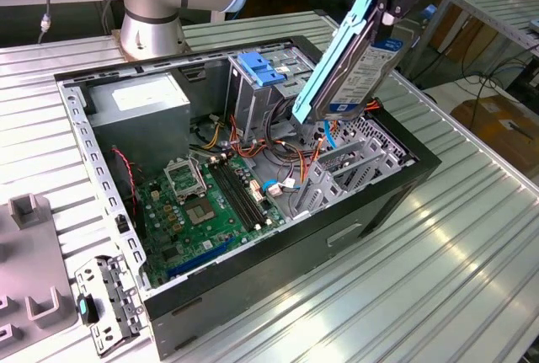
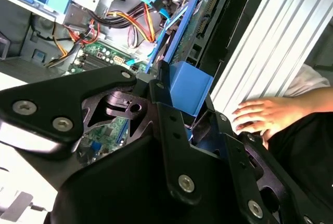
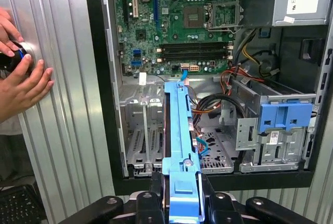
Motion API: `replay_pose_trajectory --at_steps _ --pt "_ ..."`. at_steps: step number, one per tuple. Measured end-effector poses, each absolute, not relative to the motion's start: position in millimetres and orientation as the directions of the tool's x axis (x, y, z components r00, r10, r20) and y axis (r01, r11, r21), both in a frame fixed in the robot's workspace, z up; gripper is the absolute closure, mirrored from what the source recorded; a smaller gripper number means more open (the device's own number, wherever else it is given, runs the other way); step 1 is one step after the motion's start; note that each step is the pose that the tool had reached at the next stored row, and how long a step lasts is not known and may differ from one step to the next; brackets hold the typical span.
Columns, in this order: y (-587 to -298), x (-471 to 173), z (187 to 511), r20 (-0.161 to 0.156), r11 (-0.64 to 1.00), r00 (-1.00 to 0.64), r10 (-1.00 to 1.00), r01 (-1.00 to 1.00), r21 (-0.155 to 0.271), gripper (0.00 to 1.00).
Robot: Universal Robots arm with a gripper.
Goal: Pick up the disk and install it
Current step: 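Insert the disk into the insertion slot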
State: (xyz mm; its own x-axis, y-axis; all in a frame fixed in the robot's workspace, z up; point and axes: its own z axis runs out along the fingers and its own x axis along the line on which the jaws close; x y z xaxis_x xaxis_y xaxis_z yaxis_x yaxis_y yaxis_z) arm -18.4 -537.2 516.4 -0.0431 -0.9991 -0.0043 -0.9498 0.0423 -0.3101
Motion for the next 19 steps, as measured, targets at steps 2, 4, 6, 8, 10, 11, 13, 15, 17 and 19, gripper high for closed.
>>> replay_pose_trajectory --at_steps 2,4,6,8,10,11,13,15,17,19 --pt "-539.1 -19.0 515.5 -0.005 0.042 -0.043 -0.999 -0.946 -0.322 0.63" --pt "-540.8 -19.8 514.1 -0.005 0.042 -0.043 -0.999 -0.943 -0.329 0.63" --pt "-542.6 -20.7 512.6 -0.006 0.042 -0.043 -0.999 -0.941 -0.336 0.63" --pt "-544.3 -21.9 511.3 -0.006 0.042 -0.043 -0.999 -0.938 -0.344 0.63" --pt "-547.0 -24.3 508.7 -0.007 0.042 -0.043 -0.999 -0.93 -0.365 0.63" --pt "-547.0 -24.3 508.7 -0.007 0.042 -0.043 -0.999 -0.93 -0.366 0.63" --pt "-547.0 -24.4 508.7 -0.007 0.042 -0.043 -0.999 -0.93 -0.366 0.63" --pt "-547.0 -24.4 508.7 -0.007 0.042 -0.043 -0.999 -0.93 -0.366 0.63" --pt "-547.0 -24.4 508.7 -0.007 0.042 -0.043 -0.999 -0.929 -0.366 0.63" --pt "-547.0 -24.4 508.6 -0.007 0.042 -0.043 -0.999 -0.929 -0.368 0.63"
